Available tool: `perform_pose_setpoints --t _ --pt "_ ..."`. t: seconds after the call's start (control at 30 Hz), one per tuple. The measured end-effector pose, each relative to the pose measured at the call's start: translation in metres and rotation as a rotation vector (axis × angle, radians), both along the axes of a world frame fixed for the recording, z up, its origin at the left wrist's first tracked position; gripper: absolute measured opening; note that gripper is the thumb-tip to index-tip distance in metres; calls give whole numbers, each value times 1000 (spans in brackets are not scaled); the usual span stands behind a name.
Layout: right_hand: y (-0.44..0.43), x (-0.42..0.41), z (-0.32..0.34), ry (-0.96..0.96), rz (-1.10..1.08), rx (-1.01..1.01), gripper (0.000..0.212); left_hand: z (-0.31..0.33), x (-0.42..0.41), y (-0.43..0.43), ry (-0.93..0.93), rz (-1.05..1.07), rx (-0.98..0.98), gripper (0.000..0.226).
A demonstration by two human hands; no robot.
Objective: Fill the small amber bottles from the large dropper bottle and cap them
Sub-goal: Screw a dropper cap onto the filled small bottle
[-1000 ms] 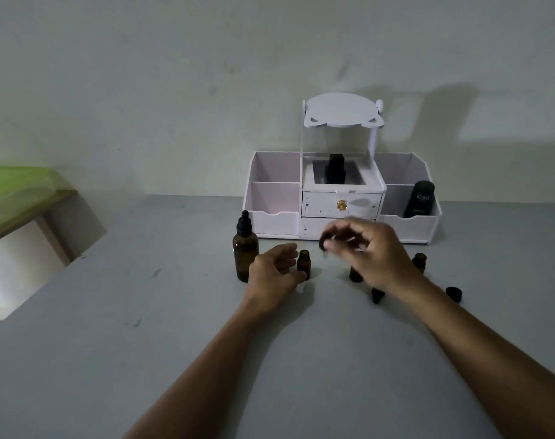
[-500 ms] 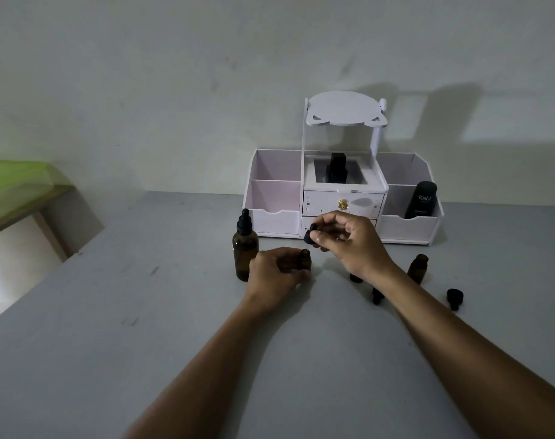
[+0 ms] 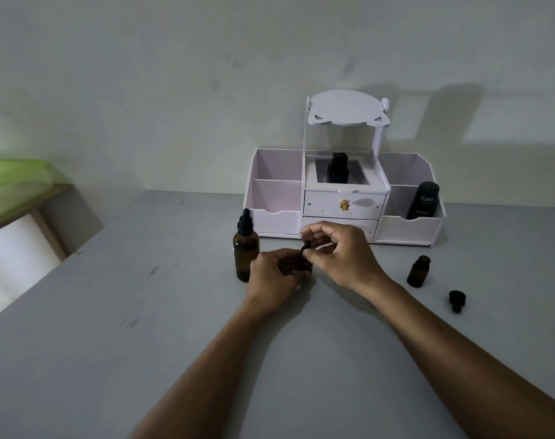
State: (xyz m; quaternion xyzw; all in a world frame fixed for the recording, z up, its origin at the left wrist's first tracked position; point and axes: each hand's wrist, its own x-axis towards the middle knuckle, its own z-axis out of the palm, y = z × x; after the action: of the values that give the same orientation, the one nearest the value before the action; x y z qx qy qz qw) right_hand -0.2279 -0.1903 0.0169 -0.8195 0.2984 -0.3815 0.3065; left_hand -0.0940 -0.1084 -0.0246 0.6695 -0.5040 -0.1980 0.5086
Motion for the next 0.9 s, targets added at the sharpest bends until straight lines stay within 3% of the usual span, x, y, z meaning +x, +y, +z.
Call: perform_pose_setpoints --t 0.27,0.53,0.9 --pt "3 6 -11 -63 -53 -60 27 -1 0 1 -24 3 -18 28" --pt "5 9 -20 -176 -123 10 16 0 0 1 -30 -8 0 35" --pt "4 9 -21 -221 -138 -10 17 0 0 1 -31 -7 3 35"
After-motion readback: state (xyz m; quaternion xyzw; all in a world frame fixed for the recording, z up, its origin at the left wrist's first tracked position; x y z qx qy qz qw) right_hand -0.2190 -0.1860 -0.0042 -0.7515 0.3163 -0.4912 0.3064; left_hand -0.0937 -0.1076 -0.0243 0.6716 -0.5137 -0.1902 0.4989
